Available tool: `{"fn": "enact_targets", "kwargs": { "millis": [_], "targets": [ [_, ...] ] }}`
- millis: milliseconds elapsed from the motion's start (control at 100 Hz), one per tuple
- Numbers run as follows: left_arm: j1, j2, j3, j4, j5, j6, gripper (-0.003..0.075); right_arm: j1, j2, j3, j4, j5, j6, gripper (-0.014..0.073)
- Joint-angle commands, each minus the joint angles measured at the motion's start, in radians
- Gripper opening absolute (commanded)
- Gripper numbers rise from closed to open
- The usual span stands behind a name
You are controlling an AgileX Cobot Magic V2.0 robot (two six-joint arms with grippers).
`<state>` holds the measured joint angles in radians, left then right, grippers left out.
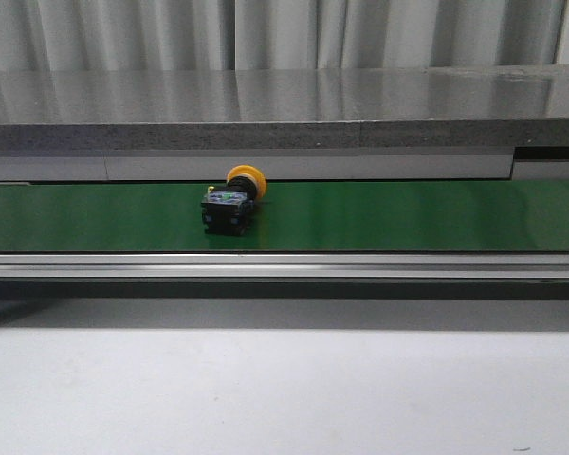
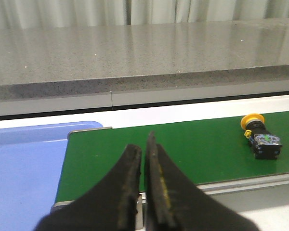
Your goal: Move button from left to right
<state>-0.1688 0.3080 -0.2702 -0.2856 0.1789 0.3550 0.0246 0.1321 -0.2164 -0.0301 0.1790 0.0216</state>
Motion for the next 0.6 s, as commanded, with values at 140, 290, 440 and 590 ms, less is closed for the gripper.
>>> {"fn": "enact_targets", "kwargs": {
  "millis": [140, 290, 440, 590],
  "targets": [
    [-0.004, 0.006, -0.030, -0.014, -0.082, -0.003, 0.0005, 0.002, 0.322, -0.285, -0.010, 0.157, -0.003, -0.0068],
    [-0.004, 0.006, -0.030, -0.014, -0.082, -0.003, 0.0005, 0.002, 0.533, -0.435, 0.009, 0.259, -0.003, -0.0068],
    [-0.004, 0.006, -0.030, -0.014, -0.082, -0.003, 0.0005, 0.002, 0.717, -0.547, 0.012, 0.309, -0.003, -0.0068],
    [-0.004, 0.006, -0.030, -0.014, -0.082, -0.003, 0.0005, 0.002, 0.849, -0.591, 0.030, 0.308, -0.003, -0.0068]
  ]
}}
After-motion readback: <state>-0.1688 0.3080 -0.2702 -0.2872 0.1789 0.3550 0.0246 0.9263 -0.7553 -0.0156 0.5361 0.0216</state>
